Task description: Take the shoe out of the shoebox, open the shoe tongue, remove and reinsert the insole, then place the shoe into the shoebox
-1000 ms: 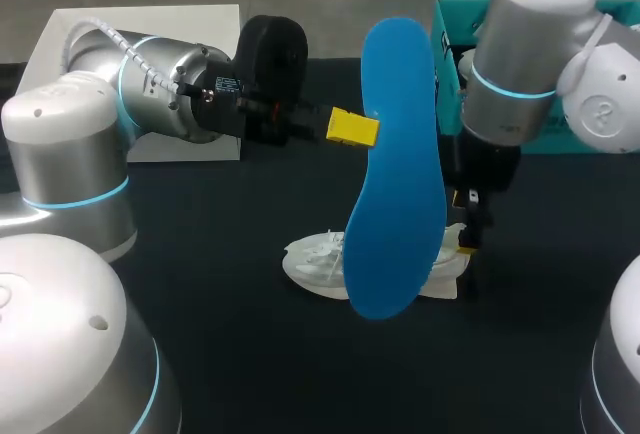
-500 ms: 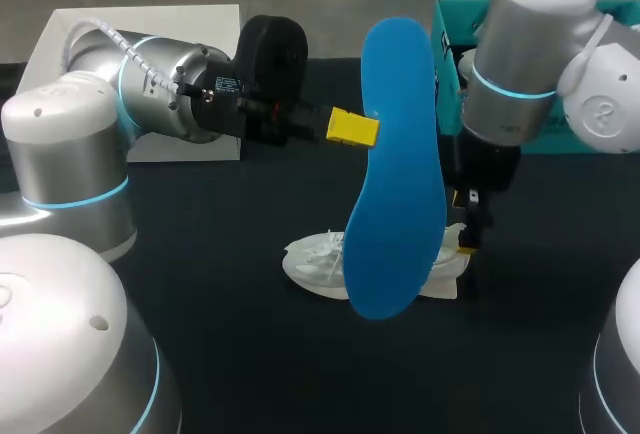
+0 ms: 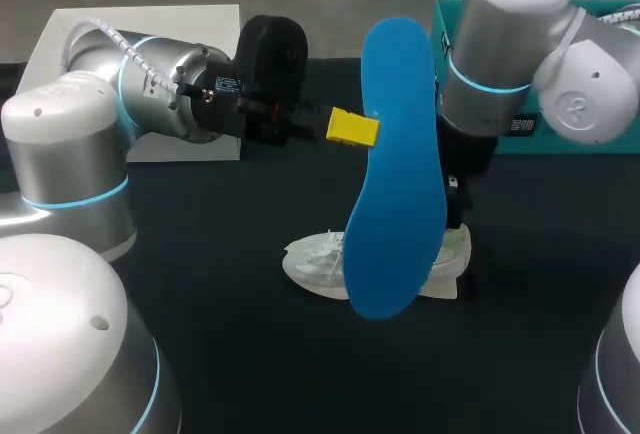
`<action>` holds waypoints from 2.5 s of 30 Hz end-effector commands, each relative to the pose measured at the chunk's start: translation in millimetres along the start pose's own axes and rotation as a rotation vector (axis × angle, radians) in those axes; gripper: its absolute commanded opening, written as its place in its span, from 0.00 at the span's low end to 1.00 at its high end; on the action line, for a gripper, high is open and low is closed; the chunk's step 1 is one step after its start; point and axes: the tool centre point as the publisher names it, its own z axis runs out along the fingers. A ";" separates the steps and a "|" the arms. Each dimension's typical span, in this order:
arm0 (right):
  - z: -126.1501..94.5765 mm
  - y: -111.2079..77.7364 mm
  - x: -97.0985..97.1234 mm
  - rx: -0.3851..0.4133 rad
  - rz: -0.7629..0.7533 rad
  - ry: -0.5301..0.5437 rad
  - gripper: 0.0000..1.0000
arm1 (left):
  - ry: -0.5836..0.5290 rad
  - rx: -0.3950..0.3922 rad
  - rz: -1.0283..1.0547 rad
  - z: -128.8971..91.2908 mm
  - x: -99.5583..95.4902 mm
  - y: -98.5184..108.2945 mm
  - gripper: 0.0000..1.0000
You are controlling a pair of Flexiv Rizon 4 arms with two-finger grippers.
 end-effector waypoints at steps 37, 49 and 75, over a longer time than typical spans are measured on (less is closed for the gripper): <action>75.1 66.5 5.8 -0.065 0.006 0.108 0.00 | -0.001 0.000 0.000 0.6 0.2 0.2 0.00; 73.4 68.8 7.3 -0.057 0.014 0.120 0.00 | -0.001 0.000 0.000 0.6 0.2 0.2 0.00; 40.5 68.9 39.9 -0.281 0.877 0.111 0.00 | -0.001 0.000 0.000 0.6 0.2 0.2 0.00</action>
